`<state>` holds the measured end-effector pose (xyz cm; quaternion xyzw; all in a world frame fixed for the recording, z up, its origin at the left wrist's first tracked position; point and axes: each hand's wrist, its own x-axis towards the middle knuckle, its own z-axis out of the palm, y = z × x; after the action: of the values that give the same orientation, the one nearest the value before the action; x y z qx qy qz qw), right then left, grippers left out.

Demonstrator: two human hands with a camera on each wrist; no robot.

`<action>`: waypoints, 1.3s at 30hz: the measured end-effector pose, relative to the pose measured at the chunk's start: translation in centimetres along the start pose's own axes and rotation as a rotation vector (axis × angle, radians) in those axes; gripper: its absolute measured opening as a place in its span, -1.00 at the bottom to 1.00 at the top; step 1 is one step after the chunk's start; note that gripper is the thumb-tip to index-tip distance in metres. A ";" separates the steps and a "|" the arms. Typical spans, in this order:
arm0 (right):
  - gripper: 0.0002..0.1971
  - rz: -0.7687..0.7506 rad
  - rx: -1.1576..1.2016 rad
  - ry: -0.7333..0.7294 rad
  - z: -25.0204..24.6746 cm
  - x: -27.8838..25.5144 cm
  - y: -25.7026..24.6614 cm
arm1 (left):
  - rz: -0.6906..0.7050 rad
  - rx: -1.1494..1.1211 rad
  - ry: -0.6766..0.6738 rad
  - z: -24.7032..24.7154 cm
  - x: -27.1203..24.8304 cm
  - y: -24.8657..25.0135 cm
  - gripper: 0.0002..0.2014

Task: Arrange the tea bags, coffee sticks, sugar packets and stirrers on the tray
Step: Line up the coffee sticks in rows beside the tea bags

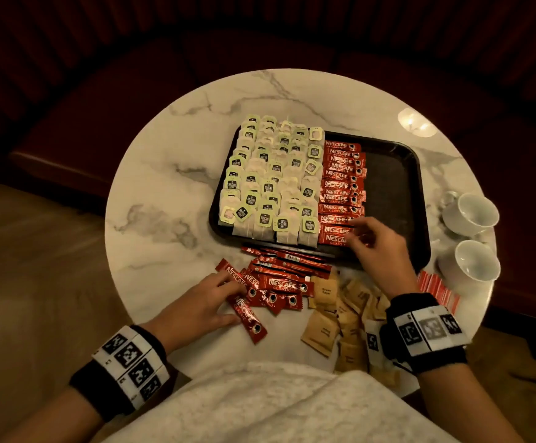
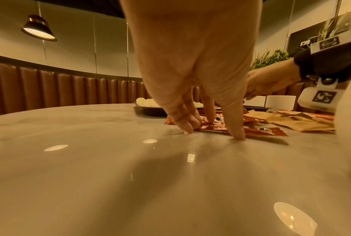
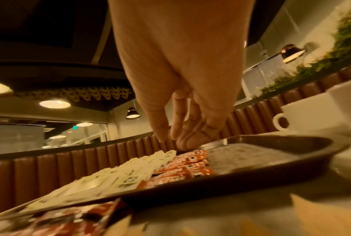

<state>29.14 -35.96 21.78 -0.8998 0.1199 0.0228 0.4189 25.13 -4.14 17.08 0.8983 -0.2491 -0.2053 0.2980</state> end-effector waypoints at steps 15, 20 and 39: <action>-0.45 -0.347 -0.345 -0.536 5.3 -3.3 -1.7 | 0.122 0.179 0.171 0.9 1.5 1.6 -0.44; -0.35 -0.362 -0.482 -0.587 6.1 -3.9 -1.9 | 0.200 0.343 0.174 1.4 1.3 1.6 -0.58; -0.55 -0.418 -0.393 -0.628 6.7 -4.7 -1.7 | 0.302 0.643 0.143 2.3 1.8 2.3 -0.75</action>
<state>25.38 -28.85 19.37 -0.9169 -0.2053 0.2326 0.2512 24.64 -7.81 16.50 0.9113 -0.4094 -0.0067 0.0441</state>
